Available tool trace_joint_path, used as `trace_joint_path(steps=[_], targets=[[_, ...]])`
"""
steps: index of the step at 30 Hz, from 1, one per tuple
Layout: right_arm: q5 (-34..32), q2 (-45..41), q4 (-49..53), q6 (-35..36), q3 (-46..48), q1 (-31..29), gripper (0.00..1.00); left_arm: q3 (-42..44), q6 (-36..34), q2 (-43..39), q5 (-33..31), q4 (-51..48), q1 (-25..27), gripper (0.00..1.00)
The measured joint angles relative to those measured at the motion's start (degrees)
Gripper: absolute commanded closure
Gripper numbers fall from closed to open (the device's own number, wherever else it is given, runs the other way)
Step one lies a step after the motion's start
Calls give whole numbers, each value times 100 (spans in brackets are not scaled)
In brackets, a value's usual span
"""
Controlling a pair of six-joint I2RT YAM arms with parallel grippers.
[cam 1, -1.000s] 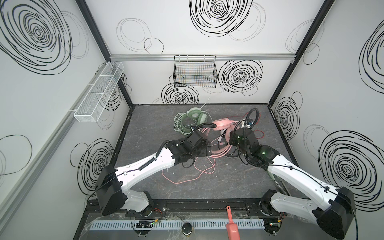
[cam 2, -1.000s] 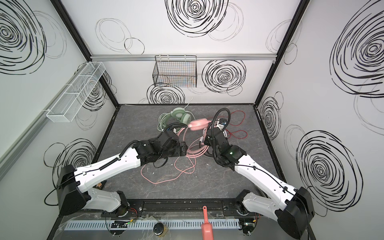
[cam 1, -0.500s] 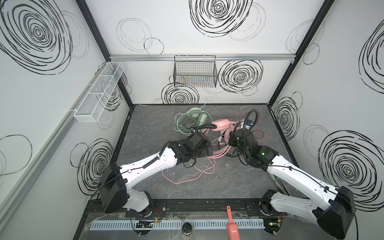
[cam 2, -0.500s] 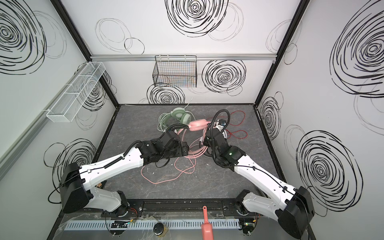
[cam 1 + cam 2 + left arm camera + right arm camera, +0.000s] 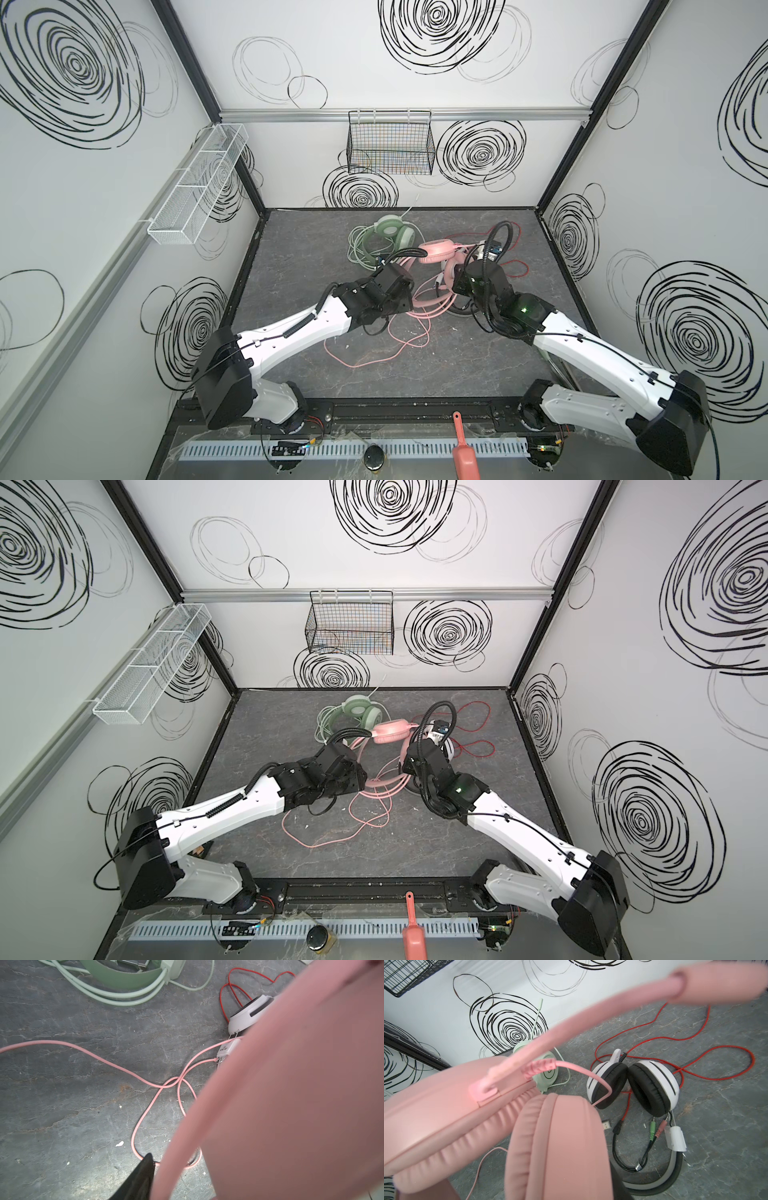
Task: Wrap the headphones
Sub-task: 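Grasp the pink headset headband with the left gripper beside the right gripper, then lift the pink headset with the left gripper while the right gripper releases and withdraws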
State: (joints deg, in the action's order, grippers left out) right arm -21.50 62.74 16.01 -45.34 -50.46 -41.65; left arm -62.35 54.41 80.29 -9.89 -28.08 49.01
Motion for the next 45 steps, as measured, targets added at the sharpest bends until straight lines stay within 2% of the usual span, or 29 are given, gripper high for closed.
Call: trace_joint_path(steps=[2, 3, 6, 8, 9, 13, 16, 22, 25, 27, 33, 38, 42, 45], targets=[[0, 0, -15, -20, 4, -26, 83, 13, -2, -42, -2, 2, -22, 46], [-2, 0, -15, -37, 11, -37, 83, 13, -20, -63, 0, 13, -31, 50], [2, -2, -72, -87, 48, -63, 82, 13, -74, -122, 11, 66, -46, 80], [-11, -9, -87, -94, 70, -74, 75, 17, -98, -157, 28, 101, -90, 97], [2, -11, -118, -96, 79, -74, 69, 33, -101, -181, 68, 122, -125, 100], [197, -37, -282, 114, 81, -103, 30, 210, -201, -367, 168, 256, -284, 100], [621, -170, -446, 535, 81, -114, 17, 487, -402, -627, 330, 247, -555, 100], [2208, -1132, -992, 1482, 367, -109, 15, 1427, -831, -1604, 627, 81, -1589, 100], [3104, -1550, -1263, 1703, 601, -131, 15, 1504, -1058, -2087, 623, -267, -2004, 100], [3497, -1709, -1333, 1779, 717, -188, 15, 1453, -1174, -2330, 579, -457, -2107, 100], [3746, -2365, -1110, 1858, 1106, -286, 18, 645, -1414, -2778, 511, -1532, -2039, 100], [3587, -2944, -927, 1799, 1390, -286, 20, -55, -1134, -3252, 48, -2461, -1556, 100], [3569, -2870, -946, 1722, 1685, -286, 21, -612, -654, -3397, -306, -3150, -1139, 100], [3617, -2592, -1093, 1705, 1947, -286, 21, -730, -354, -3488, -306, -3394, -1113, 100]])
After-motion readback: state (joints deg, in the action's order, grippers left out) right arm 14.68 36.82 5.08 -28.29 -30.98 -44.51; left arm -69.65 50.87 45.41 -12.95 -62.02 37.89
